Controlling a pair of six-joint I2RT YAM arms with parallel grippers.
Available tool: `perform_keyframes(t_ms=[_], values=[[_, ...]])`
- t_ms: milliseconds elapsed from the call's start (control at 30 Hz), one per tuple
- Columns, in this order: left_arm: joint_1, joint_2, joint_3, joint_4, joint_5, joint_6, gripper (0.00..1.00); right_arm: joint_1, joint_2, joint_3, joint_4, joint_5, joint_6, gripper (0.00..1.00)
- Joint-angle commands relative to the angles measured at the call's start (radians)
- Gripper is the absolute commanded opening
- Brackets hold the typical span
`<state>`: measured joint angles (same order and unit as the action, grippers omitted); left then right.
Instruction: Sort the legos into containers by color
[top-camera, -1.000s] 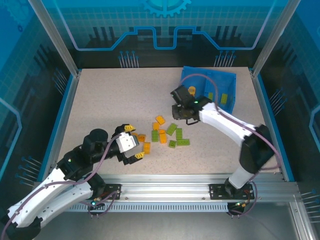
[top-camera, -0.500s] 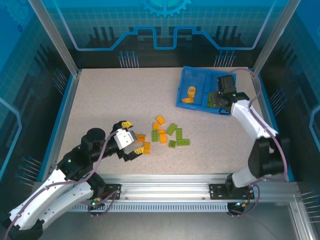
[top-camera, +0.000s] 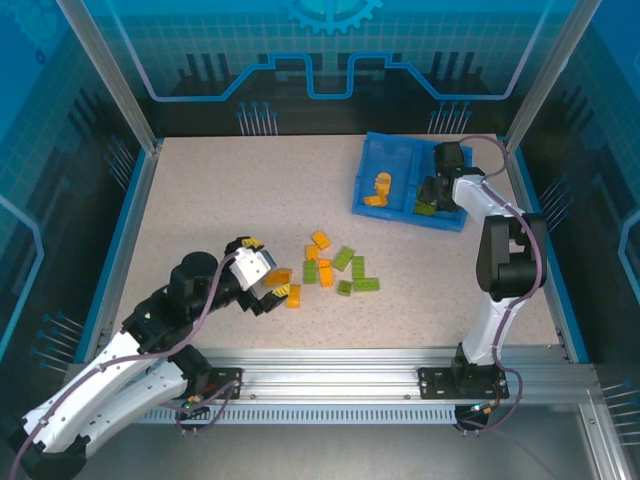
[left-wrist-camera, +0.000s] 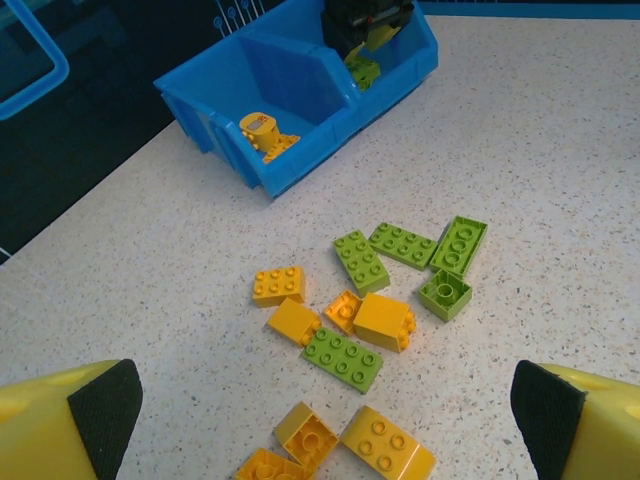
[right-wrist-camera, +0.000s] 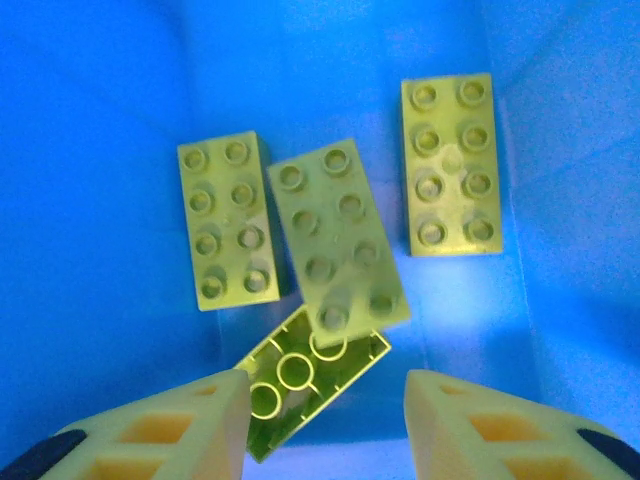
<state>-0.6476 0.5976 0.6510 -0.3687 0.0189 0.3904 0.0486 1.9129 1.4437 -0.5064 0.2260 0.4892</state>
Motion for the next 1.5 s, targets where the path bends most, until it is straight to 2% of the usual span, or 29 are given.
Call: perform_keyframes(t_ms=[0, 133, 233, 367, 433, 533, 633, 800, 900, 1000, 1267, 1467], values=[[0.024, 0.015, -0.001, 0.040, -0.022, -0.055, 0.99, -0.016, -0.054, 0.029, -0.031, -0.019, 0.008, 0.46], [0.045, 0.075, 0.058, 0.061, -0.074, -0.240, 0.99, -0.014, -0.176, -0.021, -0.045, -0.070, 0.014, 0.45], [0.046, 0.189, 0.169, 0.004, -0.177, -0.493, 0.99, 0.002, -0.326, -0.104, -0.046, -0.133, 0.006, 0.48], [0.046, 0.364, 0.289, -0.100, -0.283, -0.829, 0.99, 0.043, -0.547, -0.215, -0.073, -0.276, -0.041, 0.54], [0.048, 0.457, 0.324, -0.125, -0.321, -0.985, 0.97, 0.078, -0.660, -0.257, -0.110, -0.351, -0.065, 0.58], [0.049, 0.577, 0.363, -0.138, -0.346, -1.135, 0.97, 0.159, -0.805, -0.316, -0.155, -0.398, -0.077, 0.68], [0.062, 0.720, 0.433, -0.179, -0.322, -1.257, 0.97, 0.261, -0.906, -0.378, -0.189, -0.451, -0.066, 0.75], [0.077, 0.976, 0.576, -0.227, -0.220, -1.342, 0.97, 0.450, -0.957, -0.479, -0.186, -0.516, 0.014, 0.86], [0.079, 1.111, 0.650, -0.217, -0.180, -1.379, 0.95, 0.556, -0.945, -0.501, -0.184, -0.469, 0.043, 0.93], [0.080, 1.232, 0.724, -0.220, -0.154, -1.408, 0.91, 0.616, -0.922, -0.508, -0.176, -0.433, 0.057, 0.97], [0.083, 1.470, 0.898, -0.258, -0.134, -1.395, 0.78, 0.639, -0.899, -0.501, -0.187, -0.371, 0.052, 1.00], [0.085, 1.551, 0.908, -0.266, -0.136, -1.374, 0.66, 0.640, -0.912, -0.512, -0.199, -0.334, 0.063, 1.00]])
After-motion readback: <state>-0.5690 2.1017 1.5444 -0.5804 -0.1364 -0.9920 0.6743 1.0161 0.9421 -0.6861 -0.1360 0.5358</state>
